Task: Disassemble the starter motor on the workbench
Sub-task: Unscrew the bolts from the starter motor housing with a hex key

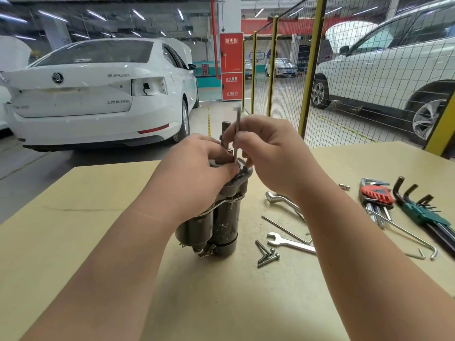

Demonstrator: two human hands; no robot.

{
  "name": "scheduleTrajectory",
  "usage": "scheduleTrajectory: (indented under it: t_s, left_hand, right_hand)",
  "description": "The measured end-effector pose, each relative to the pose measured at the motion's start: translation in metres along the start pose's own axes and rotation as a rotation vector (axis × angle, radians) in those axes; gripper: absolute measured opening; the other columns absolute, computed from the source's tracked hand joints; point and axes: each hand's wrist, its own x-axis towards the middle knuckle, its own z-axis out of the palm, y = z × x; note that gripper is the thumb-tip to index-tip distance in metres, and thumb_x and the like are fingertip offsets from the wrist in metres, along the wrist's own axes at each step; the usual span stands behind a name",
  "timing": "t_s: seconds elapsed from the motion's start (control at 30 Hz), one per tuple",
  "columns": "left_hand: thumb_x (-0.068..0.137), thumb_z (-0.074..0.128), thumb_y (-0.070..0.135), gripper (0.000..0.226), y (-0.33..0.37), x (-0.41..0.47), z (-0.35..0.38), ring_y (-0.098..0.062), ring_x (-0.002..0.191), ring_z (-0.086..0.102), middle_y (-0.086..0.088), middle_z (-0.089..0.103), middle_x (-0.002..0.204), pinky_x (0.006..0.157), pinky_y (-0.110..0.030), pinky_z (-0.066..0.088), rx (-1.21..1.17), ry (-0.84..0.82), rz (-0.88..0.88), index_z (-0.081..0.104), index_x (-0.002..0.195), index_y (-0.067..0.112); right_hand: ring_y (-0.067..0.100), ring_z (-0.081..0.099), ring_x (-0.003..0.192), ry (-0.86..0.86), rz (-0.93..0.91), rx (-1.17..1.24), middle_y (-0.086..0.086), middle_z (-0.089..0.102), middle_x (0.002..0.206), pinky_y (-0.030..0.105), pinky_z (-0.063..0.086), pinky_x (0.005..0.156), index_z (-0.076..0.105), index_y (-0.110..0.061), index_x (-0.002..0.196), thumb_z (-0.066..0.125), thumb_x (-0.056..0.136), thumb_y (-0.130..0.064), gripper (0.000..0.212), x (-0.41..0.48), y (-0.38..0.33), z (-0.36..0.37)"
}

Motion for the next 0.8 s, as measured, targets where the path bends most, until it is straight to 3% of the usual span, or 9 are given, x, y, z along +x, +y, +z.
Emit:
scheduleTrajectory:
  t_s: [0.17, 0.23, 0.37, 0.47, 0.53, 0.6, 0.7, 0.8]
  left_hand:
    - [0.078, 0.074, 0.037, 0.009, -0.0004, 0.0026, 0.0027, 0.0, 0.094, 0.051, 0.016, 0.054, 0.114, 0.067, -0.006, 0.028, -0.004, 0.038, -0.033, 0.071, 0.073, 0.031]
    - [0.077, 0.074, 0.039, 0.014, -0.0009, 0.003, 0.005, 0.003, 0.09, 0.052, 0.017, 0.053, 0.111, 0.064, -0.006, 0.029, 0.004, 0.051, -0.034, 0.067, 0.069, 0.03]
    - [0.075, 0.068, 0.051, 0.02, -0.004, 0.0029, 0.0053, 0.007, 0.089, 0.053, 0.02, 0.056, 0.105, 0.065, -0.013, 0.035, -0.022, 0.042, 0.015, 0.069, 0.077, 0.031]
    - [0.085, 0.068, 0.033, 0.007, -0.0054, 0.0024, 0.0022, 0.004, 0.097, 0.057, 0.019, 0.061, 0.111, 0.08, -0.017, 0.043, -0.113, -0.028, 0.086, 0.074, 0.089, 0.035]
    - [0.087, 0.068, 0.026, 0.01, -0.0068, 0.003, 0.0017, -0.001, 0.098, 0.059, 0.016, 0.064, 0.109, 0.086, -0.021, 0.045, -0.135, -0.036, 0.099, 0.076, 0.088, 0.032]
    - [0.085, 0.071, 0.027, 0.006, -0.0061, 0.0039, 0.0026, -0.005, 0.091, 0.061, 0.015, 0.065, 0.102, 0.081, -0.026, 0.048, -0.145, -0.014, 0.063, 0.076, 0.082, 0.029]
    - [0.079, 0.076, 0.035, 0.021, -0.0048, 0.0044, 0.0074, -0.008, 0.074, 0.059, 0.015, 0.063, 0.083, 0.065, -0.027, 0.043, -0.124, 0.062, 0.002, 0.068, 0.062, 0.025]
    - [0.075, 0.077, 0.043, 0.024, -0.0043, 0.0042, 0.0088, -0.009, 0.071, 0.059, 0.013, 0.064, 0.081, 0.065, -0.027, 0.043, -0.124, 0.081, -0.004, 0.067, 0.061, 0.026]
  right_hand:
    - [0.01, 0.061, 0.056, 0.052, 0.045, 0.109, -0.006, 0.065, 0.062, 0.039, 0.056, 0.059, 0.064, -0.016, 0.079, 0.066, 0.086, -0.015, 0.008, 0.001, 0.0075, 0.0018]
    - [0.013, 0.061, 0.056, 0.087, 0.071, 0.141, 0.001, 0.067, 0.064, 0.041, 0.056, 0.057, 0.063, -0.012, 0.076, 0.071, 0.083, -0.017, 0.012, 0.0018, 0.0096, 0.0028]
    - [0.009, 0.064, 0.062, 0.101, -0.001, 0.096, -0.003, 0.069, 0.071, 0.026, 0.054, 0.06, 0.068, -0.018, 0.077, 0.067, 0.086, -0.016, 0.009, 0.0014, 0.0078, 0.0047]
    - [0.006, 0.062, 0.075, 0.057, -0.014, 0.054, -0.003, 0.064, 0.086, 0.021, 0.05, 0.068, 0.07, -0.021, 0.087, 0.06, 0.091, -0.014, 0.013, 0.0016, 0.0063, 0.0043]
    - [-0.001, 0.058, 0.072, 0.027, 0.001, 0.059, -0.005, 0.061, 0.084, 0.015, 0.045, 0.067, 0.07, -0.02, 0.088, 0.056, 0.093, -0.013, 0.016, 0.0003, 0.0049, 0.0046]
    - [-0.003, 0.057, 0.064, 0.016, 0.024, 0.062, -0.009, 0.063, 0.074, 0.013, 0.044, 0.061, 0.069, -0.018, 0.084, 0.058, 0.092, -0.016, 0.014, -0.001, 0.003, 0.0061]
    - [0.003, 0.057, 0.053, 0.087, 0.05, 0.072, -0.006, 0.064, 0.061, 0.017, 0.046, 0.051, 0.066, -0.016, 0.07, 0.07, 0.084, -0.022, 0.015, -0.0008, 0.0027, 0.0068]
    - [0.002, 0.057, 0.055, 0.099, 0.022, 0.055, -0.005, 0.065, 0.062, 0.017, 0.047, 0.052, 0.069, -0.013, 0.072, 0.068, 0.084, -0.015, 0.013, 0.0001, 0.0027, 0.0046]
